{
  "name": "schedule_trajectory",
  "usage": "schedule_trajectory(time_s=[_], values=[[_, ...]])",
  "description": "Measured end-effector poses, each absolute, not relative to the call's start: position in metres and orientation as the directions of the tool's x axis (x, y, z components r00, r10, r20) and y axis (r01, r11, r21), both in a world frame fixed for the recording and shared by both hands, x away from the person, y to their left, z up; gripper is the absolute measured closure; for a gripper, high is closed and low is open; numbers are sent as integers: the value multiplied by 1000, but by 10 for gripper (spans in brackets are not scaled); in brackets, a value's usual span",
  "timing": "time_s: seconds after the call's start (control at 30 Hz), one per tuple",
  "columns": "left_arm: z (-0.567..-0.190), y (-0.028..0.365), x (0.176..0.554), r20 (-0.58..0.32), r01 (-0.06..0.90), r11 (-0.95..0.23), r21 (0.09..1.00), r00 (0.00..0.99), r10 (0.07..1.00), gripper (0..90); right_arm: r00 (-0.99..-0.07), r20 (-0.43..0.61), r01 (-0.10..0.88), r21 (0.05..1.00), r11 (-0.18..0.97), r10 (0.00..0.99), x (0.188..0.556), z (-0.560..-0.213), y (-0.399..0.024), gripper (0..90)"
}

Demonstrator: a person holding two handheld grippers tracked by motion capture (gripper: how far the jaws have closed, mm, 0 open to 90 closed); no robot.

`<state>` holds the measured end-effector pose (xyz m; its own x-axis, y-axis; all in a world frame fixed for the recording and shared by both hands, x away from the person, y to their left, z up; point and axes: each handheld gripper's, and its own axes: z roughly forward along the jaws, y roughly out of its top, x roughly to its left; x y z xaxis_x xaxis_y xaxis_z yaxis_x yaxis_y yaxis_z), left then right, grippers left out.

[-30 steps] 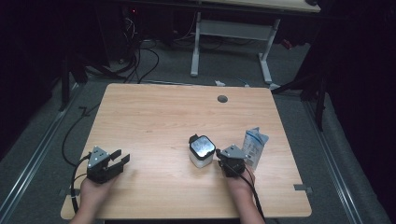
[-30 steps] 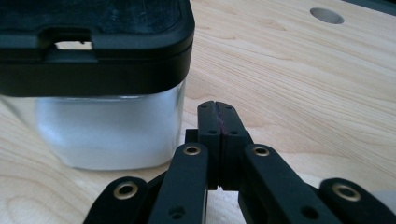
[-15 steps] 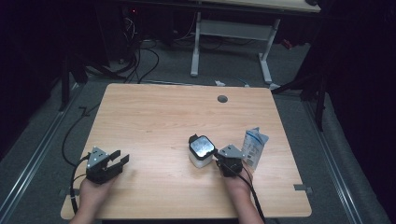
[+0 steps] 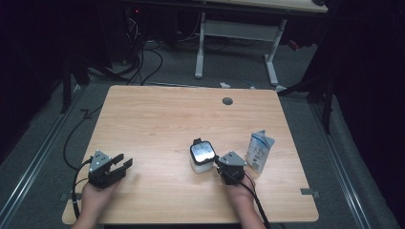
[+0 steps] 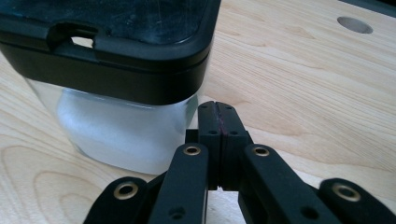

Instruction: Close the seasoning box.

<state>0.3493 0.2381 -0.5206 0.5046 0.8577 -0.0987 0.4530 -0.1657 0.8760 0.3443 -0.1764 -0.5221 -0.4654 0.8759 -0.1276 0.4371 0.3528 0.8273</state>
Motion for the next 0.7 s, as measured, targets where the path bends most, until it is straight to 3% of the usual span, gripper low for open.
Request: schedule_trajectory(time_s=[0.7], values=[[-521,236,349,-98,455,-174,873,513,852,549,-503,-128,411,834,367,855,330,-524,-163,899]])
